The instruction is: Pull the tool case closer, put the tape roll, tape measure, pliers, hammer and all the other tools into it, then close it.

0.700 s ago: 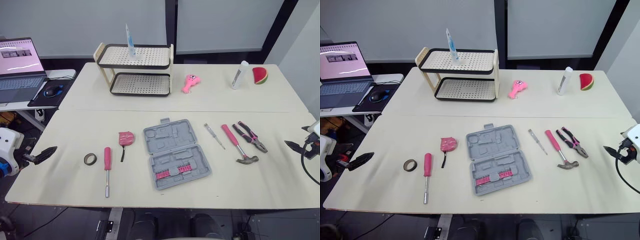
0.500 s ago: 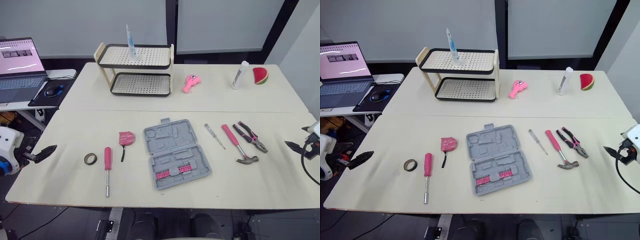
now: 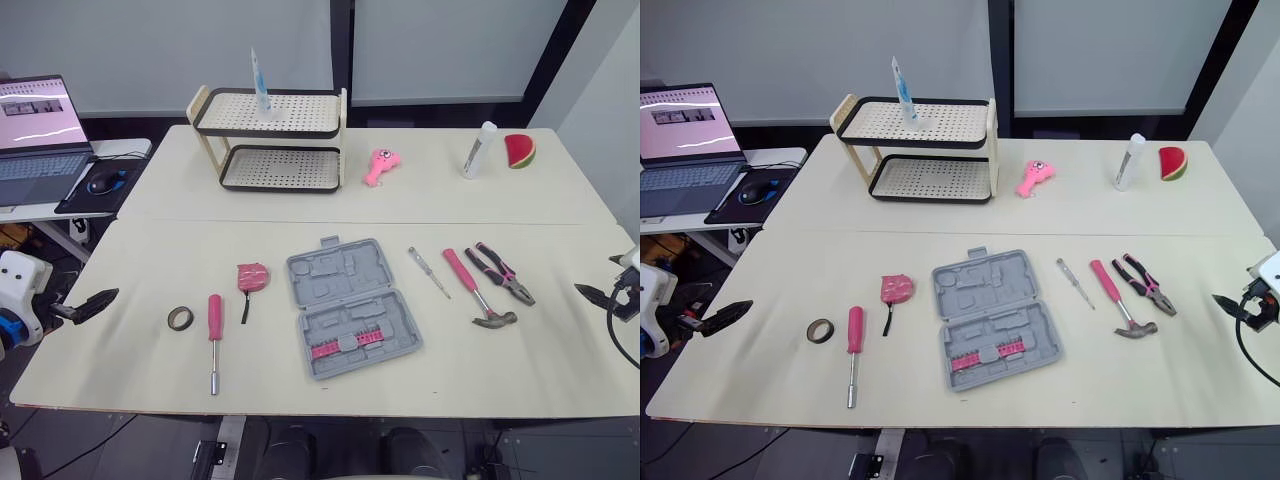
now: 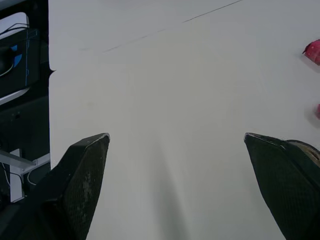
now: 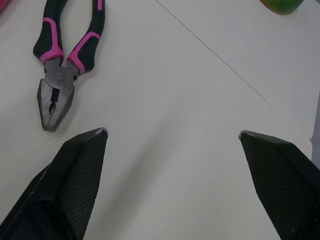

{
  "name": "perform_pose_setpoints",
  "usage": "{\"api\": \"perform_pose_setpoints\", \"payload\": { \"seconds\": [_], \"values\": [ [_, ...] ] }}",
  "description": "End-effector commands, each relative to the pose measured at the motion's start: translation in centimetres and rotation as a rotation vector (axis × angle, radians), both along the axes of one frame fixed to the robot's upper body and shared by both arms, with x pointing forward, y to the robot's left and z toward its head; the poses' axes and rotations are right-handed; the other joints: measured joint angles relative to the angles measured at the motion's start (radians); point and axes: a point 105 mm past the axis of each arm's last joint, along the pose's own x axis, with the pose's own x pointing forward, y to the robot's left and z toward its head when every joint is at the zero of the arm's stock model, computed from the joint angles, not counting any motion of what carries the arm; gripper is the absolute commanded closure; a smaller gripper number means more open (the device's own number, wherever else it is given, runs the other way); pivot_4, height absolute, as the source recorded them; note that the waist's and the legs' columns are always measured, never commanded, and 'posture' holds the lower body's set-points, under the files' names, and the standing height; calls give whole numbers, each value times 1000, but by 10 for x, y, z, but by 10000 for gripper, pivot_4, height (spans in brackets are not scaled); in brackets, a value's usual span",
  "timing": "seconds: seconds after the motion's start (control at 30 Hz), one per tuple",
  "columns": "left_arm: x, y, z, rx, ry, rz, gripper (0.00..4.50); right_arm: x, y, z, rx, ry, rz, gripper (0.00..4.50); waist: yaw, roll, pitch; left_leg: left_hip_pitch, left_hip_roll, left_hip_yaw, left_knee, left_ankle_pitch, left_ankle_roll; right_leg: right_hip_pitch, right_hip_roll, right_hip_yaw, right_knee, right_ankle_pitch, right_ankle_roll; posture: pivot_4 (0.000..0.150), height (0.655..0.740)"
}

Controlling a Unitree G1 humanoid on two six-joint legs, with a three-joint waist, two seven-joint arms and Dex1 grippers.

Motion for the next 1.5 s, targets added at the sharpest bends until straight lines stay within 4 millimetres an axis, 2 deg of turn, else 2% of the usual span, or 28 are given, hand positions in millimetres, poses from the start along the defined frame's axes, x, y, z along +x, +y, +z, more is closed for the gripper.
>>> {"api": "perform_pose_setpoints", "payload": {
  "seconds": [0.03, 0.1, 0.2, 0.23, 0.27, 0.37, 0.43, 0.57, 0.6, 0.77, 0.87, 0.97, 1.1, 1.2, 1.5],
  "values": [
    [1, -1, 6, -1, -24, -15, 0, 3, -4, 13, -21, -38, -13, 159, 0, 0, 0, 0, 0, 0, 0, 0, 0, 0, 0, 0, 0, 0, 0, 1500, 7400],
    [1, -1, 8, -20, -31, -22, 0, 5, -3, 13, -33, -42, -9, 159, 0, 0, 0, 0, 0, 0, 0, 0, 0, 0, 0, 0, 0, 0, 0, 1500, 7400],
    [-3, -4, 9, -12, -25, -57, 5941, 8, 1, 16, -89, -29, 33, 0, 0, 0, 0, 0, 0, 0, 0, 0, 0, 0, 0, 0, 0, 0, 0, 1500, 7400],
    [-3, -8, 11, -6, -25, -90, 9029, 11, 7, 18, -101, -26, 70, 3808, -1, 0, 0, 0, 0, 0, 0, 0, 0, 0, 0, 0, 0, 0, 0, 1500, 7400],
    [-1, -15, 17, -9, -37, -133, 11967, 18, 18, 23, -104, -33, 119, 5956, -1, 0, 0, 0, 0, 0, 0, 0, 0, 0, 0, 0, 0, 0, 0, 1500, 7400],
    [10, -44, 35, -16, -68, -266, 21914, 37, 55, 33, -89, -50, 255, 16585, 0, 1, 0, 0, 0, 0, 0, 0, 0, 0, 0, 0, 0, 0, 0, 1500, 7400],
    [14, -72, 31, 42, -15, -399, 28189, 46, 85, 31, -100, -33, 364, 21406, 1, 1, 0, -1, 2, 0, 1, 0, 0, 0, 0, 0, 0, 0, 0, 1500, 7400],
    [22, -116, 24, 94, 28, -552, 41234, 55, 131, 22, -104, 5, 495, 28050, 3, 1, 0, -2, 1, 0, 1, 2, -4, 0, 1, 0, -1, 0, 0, 1500, 7400],
    [22, -135, 19, 110, 49, -624, 44436, 59, 147, 17, -114, 20, 530, 29590, 4, 1, 0, -3, 1, 0, 1, 2, -4, 0, 1, 0, -2, 0, 0, 1500, 7400],
    [12, -192, -11, 164, 149, -853, 45000, 64, 203, -2, -150, 85, 658, 37447, 6, 1, 0, -8, 1, -1, 3, 2, -5, -4, 1, -1, -1, 0, 0, 1500, 7400],
    [11, -214, -30, 195, 183, -919, 45000, 64, 226, -13, -202, 119, 734, 41586, 7, 1, 0, -8, 1, -1, 3, 2, -5, -4, 1, -1, -1, 0, 0, 1500, 7400],
    [13, -229, -44, 200, 195, -944, 45000, 72, 241, -20, -244, 138, 739, 44819, 8, 1, 1, -8, 1, -1, 3, 2, -5, -4, 2, -1, -1, 0, 0, 1500, 7400],
    [23, -242, -56, 208, 203, -945, 45000, 80, 261, -29, -273, 161, 759, 44819, 6, 1, 1, -8, 1, -2, 3, 3, -5, -5, 2, -2, 0, 0, 0, 1500, 7400],
    [28, -250, -62, 212, 206, -949, 45000, 83, 265, -38, -310, 190, 776, 44819, 4, 1, 0, -8, 0, -2, 3, 3, -5, -5, 2, -2, 0, 0, 0, 1500, 7400],
    [32, -273, -76, 212, 221, -983, 45000, 84, 286, -47, -328, 212, 832, 44819, 1, 1, 0, -8, 0, -2, 3, 3, -5, -6, 2, -2, 0, 0, 0, 1500, 7400]
  ]
}}
